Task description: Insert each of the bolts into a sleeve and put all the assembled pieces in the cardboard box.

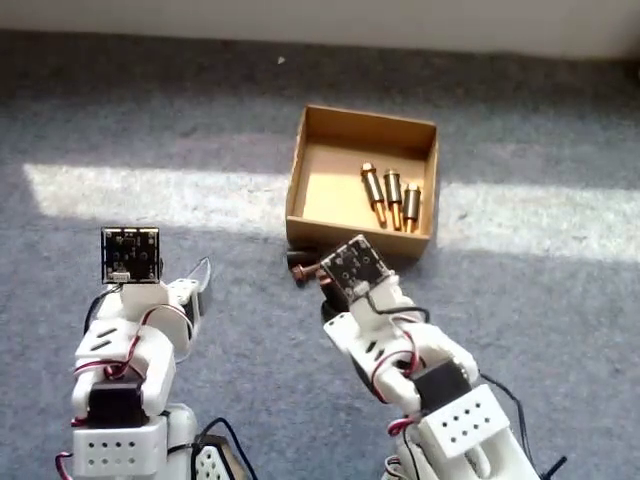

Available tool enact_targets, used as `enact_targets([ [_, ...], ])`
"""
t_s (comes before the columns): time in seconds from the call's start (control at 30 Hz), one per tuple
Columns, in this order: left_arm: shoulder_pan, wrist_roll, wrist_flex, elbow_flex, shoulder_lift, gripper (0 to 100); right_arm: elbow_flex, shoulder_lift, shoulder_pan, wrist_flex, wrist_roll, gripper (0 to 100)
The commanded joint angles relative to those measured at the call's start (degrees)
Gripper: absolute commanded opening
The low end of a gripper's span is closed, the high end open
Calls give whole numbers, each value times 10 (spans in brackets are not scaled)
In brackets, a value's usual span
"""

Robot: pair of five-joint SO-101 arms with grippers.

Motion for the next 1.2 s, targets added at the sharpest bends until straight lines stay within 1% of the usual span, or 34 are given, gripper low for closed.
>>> enact_targets([
  [0.0, -18, -2, -32, 15, -5, 224, -130, 109, 30, -4, 6, 6],
  [0.2, -41, -1, -29, 20, -5, 224, -298, 317, 85, -71, 6, 6],
  [0.4, -51, 0, -29, 20, -5, 224, -445, 541, 132, -182, 7, 6],
  [0.6, -51, 1, -29, 22, -5, 224, -618, 727, 170, -186, 9, 8],
  [0.67, -51, -1, -32, 28, -5, 224, -666, 771, 176, -160, 9, 37],
  [0.83, -51, -1, -32, 28, -5, 224, -771, 829, 174, -45, 8, 204],
  [1.07, -51, -1, -32, 28, -5, 224, -858, 793, 131, 161, 12, 194],
  [1.1, -51, -1, -32, 28, -5, 224, -862, 785, 123, 186, 29, 191],
  [1.17, -51, -1, -32, 28, -5, 224, -862, 772, 102, 233, 93, 187],
])
